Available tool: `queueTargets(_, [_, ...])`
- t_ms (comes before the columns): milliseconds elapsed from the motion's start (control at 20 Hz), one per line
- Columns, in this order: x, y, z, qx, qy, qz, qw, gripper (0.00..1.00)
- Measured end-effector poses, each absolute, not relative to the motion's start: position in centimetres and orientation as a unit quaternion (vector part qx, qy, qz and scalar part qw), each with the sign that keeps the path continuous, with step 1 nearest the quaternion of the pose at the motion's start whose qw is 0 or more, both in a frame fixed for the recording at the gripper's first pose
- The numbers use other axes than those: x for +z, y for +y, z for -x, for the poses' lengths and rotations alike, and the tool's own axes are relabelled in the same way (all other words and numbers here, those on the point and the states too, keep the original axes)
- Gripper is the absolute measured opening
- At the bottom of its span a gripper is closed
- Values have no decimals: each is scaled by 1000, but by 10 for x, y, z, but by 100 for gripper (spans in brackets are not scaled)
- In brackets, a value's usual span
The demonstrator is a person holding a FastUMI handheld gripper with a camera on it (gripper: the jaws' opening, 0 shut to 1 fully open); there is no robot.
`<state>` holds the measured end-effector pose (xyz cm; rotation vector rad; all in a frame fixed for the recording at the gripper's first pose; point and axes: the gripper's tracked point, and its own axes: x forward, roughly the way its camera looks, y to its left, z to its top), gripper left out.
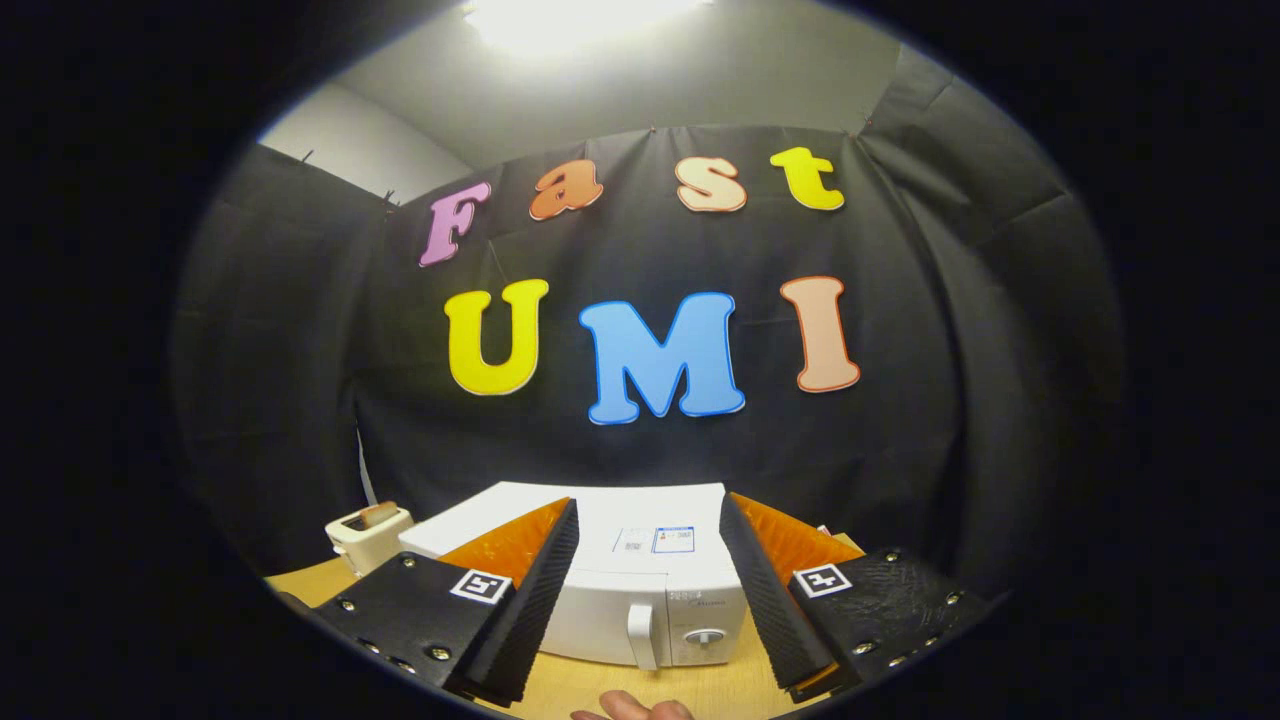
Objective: Open the microwave, put the food inside, and close the microwave door.
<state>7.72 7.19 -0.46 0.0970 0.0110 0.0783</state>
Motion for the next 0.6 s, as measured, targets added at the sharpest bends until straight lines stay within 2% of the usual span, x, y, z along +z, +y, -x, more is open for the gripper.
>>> queueTargets(250, [58, 52, -58, 24, -35, -42, 998, 87])
queueTargets(600, [59, 40, -41, 25, -46, -30, 998, 87])
